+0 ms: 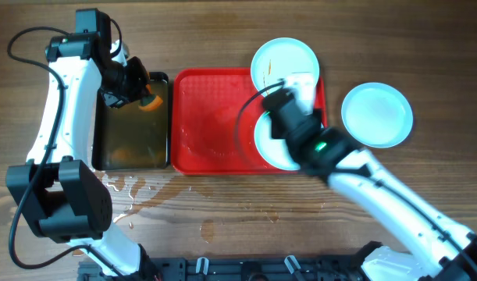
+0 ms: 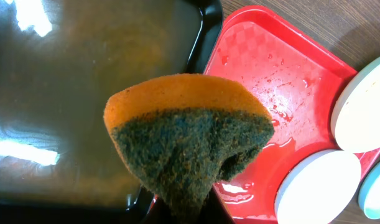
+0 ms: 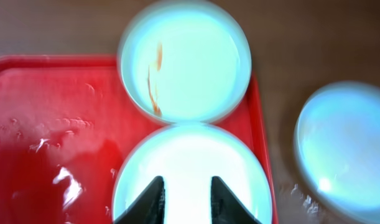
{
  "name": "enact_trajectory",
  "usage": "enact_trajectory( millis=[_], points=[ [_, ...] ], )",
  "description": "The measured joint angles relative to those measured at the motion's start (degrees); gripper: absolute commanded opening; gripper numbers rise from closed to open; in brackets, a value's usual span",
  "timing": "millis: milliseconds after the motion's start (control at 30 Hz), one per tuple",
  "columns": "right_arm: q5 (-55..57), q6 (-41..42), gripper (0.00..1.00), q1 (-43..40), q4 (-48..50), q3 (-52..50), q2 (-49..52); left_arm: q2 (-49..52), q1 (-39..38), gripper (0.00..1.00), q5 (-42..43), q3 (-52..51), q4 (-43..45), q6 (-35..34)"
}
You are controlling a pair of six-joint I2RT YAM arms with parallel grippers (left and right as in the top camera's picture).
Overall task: Clean dirty plates on tray and stack at the side
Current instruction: 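Carry the plate right and stack it on the first plate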
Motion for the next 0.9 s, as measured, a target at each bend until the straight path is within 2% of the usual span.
enact_trajectory(
  millis=[100, 167, 267, 600, 767, 900],
  points=[
    [-17.1, 2.0, 0.44, -13.3, -7.2, 0.0, 0.0, 0.0, 0.0, 0.04, 0.0, 0.0, 0.0, 0.0],
    [-24.1, 2.1, 0.45, -20.5, -13.1, 0.0, 0.0, 0.0, 0.0, 0.04, 0.0, 0.0, 0.0, 0.0],
    [-31.1, -1.3, 0.47, -27.0, -15.3, 0.0, 1.0, 0.0, 0.0, 0.04, 0.0, 0.0, 0.0, 0.0],
    [-35.6, -9.2, 0.45, -27.2, -14.3, -2.3, 17.4, 0.0, 0.0, 0.04, 0.0, 0.0, -0.4, 0.0],
    [-35.8, -9.8, 0.39, -27.0, -10.9, -2.3, 21.5, 0.0, 0.0, 0.04, 0.0, 0.0, -0.4, 0.0],
    [-36.0, -10.7, 0.29, -25.3, -8.7, -2.2, 22.5, 0.0, 0.0, 0.04, 0.0, 0.0, -0.4, 0.0]
  ],
)
